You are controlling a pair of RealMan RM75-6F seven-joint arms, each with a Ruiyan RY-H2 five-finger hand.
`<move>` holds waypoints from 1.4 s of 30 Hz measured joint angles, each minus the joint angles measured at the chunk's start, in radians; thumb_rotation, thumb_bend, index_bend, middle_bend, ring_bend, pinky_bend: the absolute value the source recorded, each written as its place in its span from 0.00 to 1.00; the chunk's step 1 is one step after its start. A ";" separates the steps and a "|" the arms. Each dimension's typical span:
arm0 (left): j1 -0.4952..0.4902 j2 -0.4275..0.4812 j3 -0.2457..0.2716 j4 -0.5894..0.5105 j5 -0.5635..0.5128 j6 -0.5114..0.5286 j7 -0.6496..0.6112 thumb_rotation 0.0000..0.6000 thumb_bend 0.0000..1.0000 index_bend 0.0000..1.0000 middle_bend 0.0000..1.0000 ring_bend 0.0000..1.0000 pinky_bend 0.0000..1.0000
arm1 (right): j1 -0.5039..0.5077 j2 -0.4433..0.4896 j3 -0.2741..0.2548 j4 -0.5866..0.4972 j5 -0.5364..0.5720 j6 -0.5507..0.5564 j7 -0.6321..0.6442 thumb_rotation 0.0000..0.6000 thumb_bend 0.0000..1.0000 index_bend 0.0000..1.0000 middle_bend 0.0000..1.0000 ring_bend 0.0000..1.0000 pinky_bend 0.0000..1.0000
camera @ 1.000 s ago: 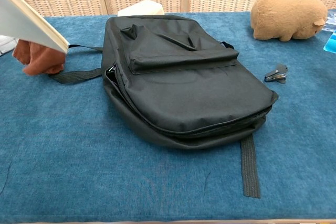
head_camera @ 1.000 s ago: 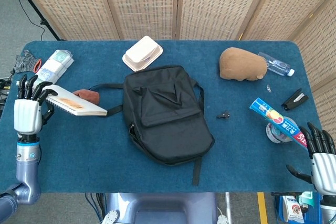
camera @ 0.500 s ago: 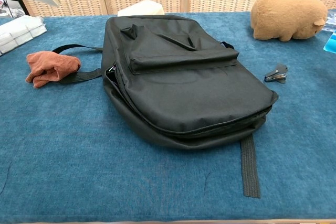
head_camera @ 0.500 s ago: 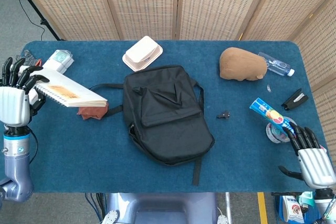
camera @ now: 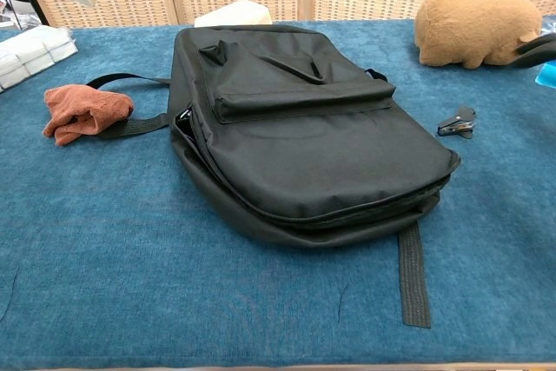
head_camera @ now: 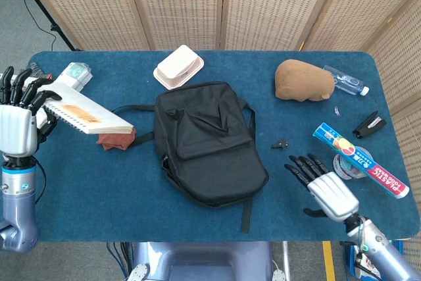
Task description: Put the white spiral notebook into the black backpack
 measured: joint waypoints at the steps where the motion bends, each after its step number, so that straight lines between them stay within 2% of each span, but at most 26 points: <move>1: 0.000 0.001 0.000 0.000 0.000 0.000 0.001 1.00 0.73 0.81 0.38 0.17 0.11 | 0.013 -0.011 0.004 -0.005 0.006 -0.026 -0.017 1.00 0.00 0.00 0.00 0.00 0.00; 8: 0.002 0.002 0.003 0.014 -0.005 -0.005 0.004 1.00 0.72 0.81 0.38 0.18 0.11 | 0.117 -0.151 0.034 -0.019 0.097 -0.189 -0.151 1.00 0.00 0.00 0.00 0.00 0.00; 12: 0.003 -0.001 0.004 0.029 -0.010 -0.009 -0.001 1.00 0.73 0.81 0.38 0.18 0.11 | 0.155 -0.236 0.044 -0.001 0.139 -0.230 -0.204 1.00 0.00 0.01 0.00 0.00 0.00; 20: 0.009 -0.015 0.013 0.071 -0.016 -0.012 -0.039 1.00 0.72 0.81 0.38 0.18 0.11 | 0.221 -0.416 0.077 0.108 0.180 -0.231 -0.290 1.00 0.00 0.06 0.00 0.00 0.00; 25: 0.012 -0.025 0.018 0.099 -0.019 -0.014 -0.064 1.00 0.72 0.81 0.38 0.18 0.11 | 0.240 -0.458 0.091 0.155 0.189 -0.200 -0.299 1.00 0.00 0.10 0.01 0.00 0.00; 29: 0.014 -0.032 0.022 0.117 -0.019 -0.015 -0.078 1.00 0.72 0.81 0.38 0.18 0.11 | 0.253 -0.478 0.101 0.189 0.194 -0.177 -0.275 1.00 0.00 0.17 0.07 0.00 0.01; 31: 0.015 -0.034 0.023 0.122 -0.018 -0.014 -0.080 1.00 0.72 0.81 0.38 0.18 0.11 | 0.256 -0.481 0.102 0.194 0.192 -0.165 -0.261 1.00 0.02 0.19 0.10 0.01 0.04; 34: 0.015 -0.038 0.026 0.130 -0.017 -0.016 -0.085 1.00 0.72 0.82 0.38 0.18 0.11 | 0.262 -0.487 0.099 0.205 0.188 -0.152 -0.246 1.00 0.11 0.22 0.15 0.05 0.10; 36: 0.014 -0.041 0.027 0.133 -0.017 -0.017 -0.088 1.00 0.72 0.82 0.38 0.18 0.11 | 0.266 -0.494 0.096 0.213 0.187 -0.148 -0.242 1.00 0.18 0.25 0.20 0.11 0.19; 42: 0.018 -0.051 0.037 0.145 -0.009 -0.012 -0.099 1.00 0.72 0.82 0.38 0.18 0.11 | 0.274 -0.520 0.100 0.226 0.199 -0.137 -0.207 1.00 0.28 0.39 0.35 0.26 0.39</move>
